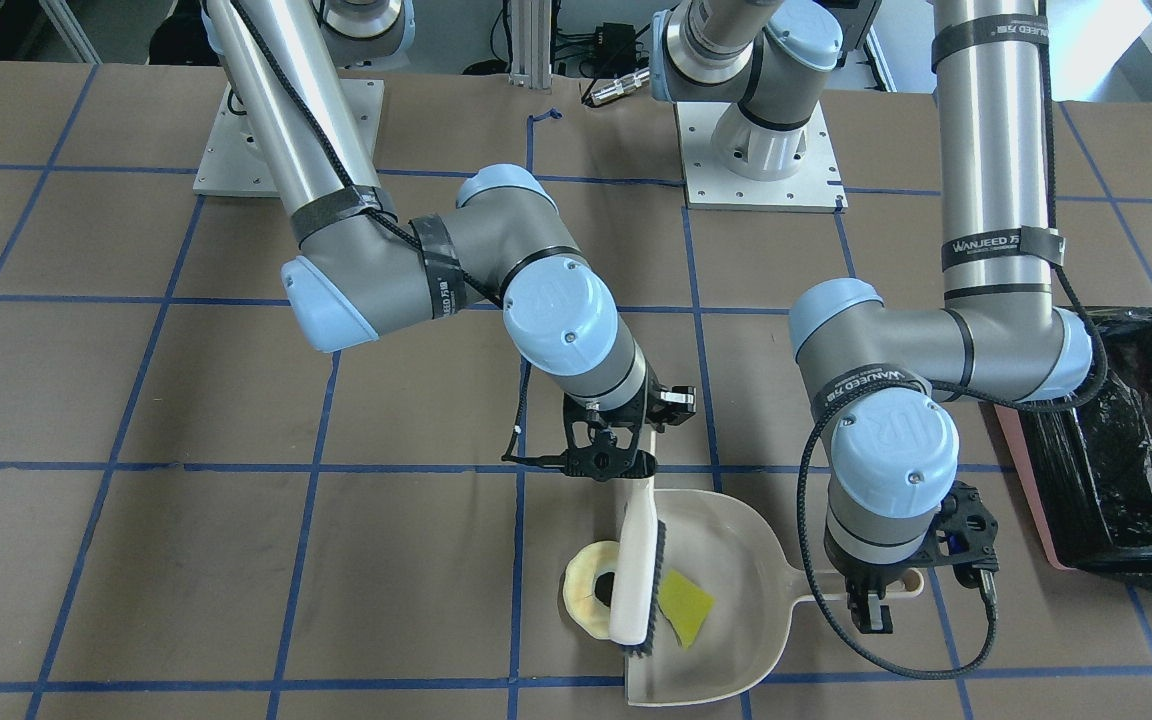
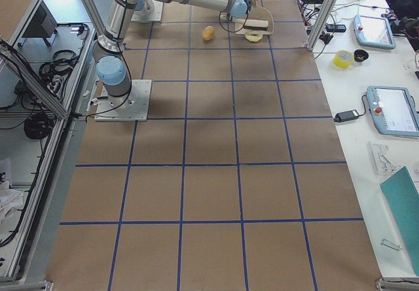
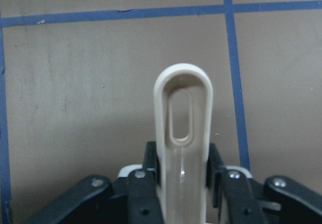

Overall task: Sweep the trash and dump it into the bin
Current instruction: 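Sweep the sponge and apple slice into the dustpan with the right gripper's brush, then move the brush with the right gripper behind the yellow potato piece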

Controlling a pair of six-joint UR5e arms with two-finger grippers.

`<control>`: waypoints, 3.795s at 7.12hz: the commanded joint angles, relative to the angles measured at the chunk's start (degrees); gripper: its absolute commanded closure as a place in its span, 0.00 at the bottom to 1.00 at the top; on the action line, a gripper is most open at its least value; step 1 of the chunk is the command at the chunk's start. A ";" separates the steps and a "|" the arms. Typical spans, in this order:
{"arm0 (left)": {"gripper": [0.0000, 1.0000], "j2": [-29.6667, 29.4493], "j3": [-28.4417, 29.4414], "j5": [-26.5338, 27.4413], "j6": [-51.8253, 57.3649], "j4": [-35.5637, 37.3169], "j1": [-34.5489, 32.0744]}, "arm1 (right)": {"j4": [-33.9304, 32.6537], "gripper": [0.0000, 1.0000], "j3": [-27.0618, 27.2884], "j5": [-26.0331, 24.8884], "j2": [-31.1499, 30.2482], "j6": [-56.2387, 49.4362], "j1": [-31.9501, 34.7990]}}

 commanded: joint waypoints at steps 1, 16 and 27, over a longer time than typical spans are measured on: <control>1.00 -0.01 0.00 0.00 -0.13 0.27 0.00 | 0.62 0.90 -1.40 0.69 -0.19 -0.12 0.37; 1.00 -0.71 0.00 -0.61 -0.22 1.06 0.00 | 15.10 0.90 0.95 -13.11 -6.22 13.31 0.45; 1.00 24.22 -31.43 0.79 8.57 0.26 4.21 | 12.43 1.00 23.03 2.09 -18.57 57.10 14.85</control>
